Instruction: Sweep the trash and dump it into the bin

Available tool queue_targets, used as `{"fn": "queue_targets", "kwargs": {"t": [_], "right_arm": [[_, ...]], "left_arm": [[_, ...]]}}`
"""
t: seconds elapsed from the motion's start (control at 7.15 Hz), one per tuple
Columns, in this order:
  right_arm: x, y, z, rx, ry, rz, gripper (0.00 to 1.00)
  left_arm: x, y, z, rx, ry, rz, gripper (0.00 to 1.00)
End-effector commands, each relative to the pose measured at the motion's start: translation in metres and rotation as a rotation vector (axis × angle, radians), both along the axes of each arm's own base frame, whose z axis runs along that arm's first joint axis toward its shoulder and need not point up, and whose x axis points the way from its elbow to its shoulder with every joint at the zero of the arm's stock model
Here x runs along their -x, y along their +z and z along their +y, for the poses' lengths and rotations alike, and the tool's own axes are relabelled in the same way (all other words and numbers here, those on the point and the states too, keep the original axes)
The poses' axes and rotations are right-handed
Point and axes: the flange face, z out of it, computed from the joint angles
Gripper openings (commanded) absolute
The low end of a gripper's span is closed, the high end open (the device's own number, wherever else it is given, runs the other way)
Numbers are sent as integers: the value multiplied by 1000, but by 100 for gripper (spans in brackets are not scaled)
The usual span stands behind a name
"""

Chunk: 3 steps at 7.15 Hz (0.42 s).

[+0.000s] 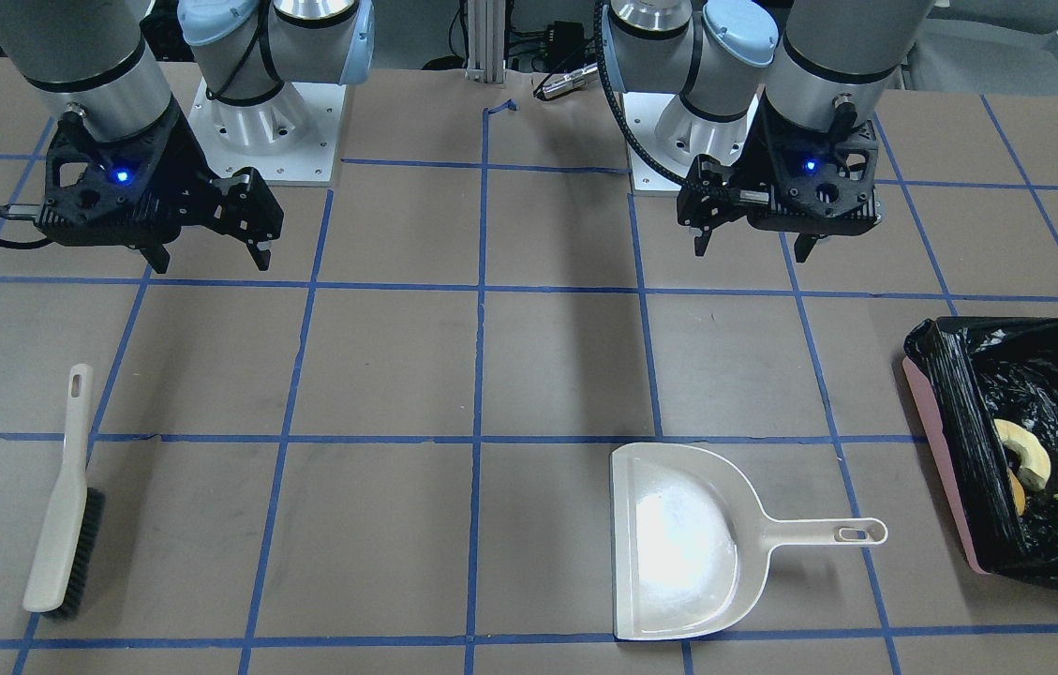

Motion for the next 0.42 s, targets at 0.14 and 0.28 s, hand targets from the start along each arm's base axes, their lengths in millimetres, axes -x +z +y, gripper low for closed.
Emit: {"fn": "queue_targets", "kwargs": {"t": [0.14, 0.28], "right_arm": [[0, 0, 0, -2, -7, 1, 100], [0, 0, 1, -5, -1, 1, 100]], "left_arm": [[1, -6, -2, -9, 11, 53, 100], [0, -7, 0, -9, 10, 45, 100]]}}
